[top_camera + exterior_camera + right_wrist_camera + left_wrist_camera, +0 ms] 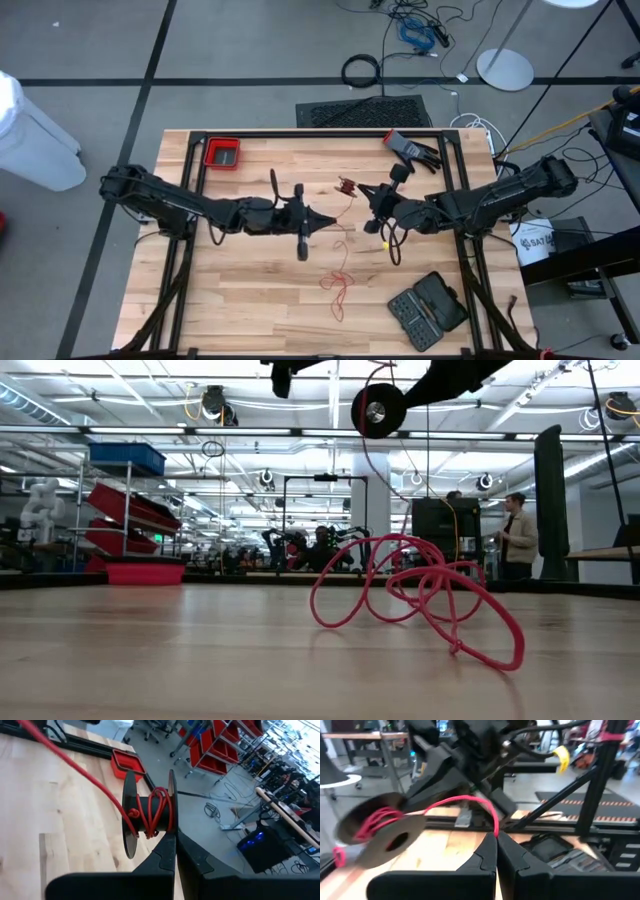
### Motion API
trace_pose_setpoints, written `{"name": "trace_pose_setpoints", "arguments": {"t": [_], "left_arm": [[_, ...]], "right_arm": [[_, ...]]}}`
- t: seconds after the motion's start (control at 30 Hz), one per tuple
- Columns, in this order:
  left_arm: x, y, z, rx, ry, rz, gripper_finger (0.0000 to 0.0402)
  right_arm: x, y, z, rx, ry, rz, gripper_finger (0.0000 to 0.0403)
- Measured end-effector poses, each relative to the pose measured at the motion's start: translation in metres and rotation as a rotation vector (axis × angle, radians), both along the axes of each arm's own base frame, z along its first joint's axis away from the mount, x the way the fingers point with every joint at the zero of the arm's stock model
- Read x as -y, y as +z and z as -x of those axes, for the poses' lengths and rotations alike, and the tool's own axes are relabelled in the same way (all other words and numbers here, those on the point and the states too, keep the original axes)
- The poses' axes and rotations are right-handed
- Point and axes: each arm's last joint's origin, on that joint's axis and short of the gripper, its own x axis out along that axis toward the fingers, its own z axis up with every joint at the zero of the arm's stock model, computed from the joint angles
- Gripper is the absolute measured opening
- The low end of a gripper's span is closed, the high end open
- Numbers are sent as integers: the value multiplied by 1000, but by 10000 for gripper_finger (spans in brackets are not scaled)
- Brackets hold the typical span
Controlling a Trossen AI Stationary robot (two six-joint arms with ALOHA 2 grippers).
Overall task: Coil cords
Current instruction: Uncoil the red wire from the spool
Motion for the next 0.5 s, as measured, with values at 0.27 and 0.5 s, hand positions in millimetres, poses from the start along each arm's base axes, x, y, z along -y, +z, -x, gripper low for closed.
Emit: {"name": "trace_pose_setpoints", "arguments": {"t": [0.27,0.5], "left_arm": [[3,-26,-20,-37,-22,-3,0],[0,-49,-38,-102,-26,-7,0]], "right_arm": [[-2,3,0,38,-7,-2,0],[-2,8,0,97,27,-58,0]]}}
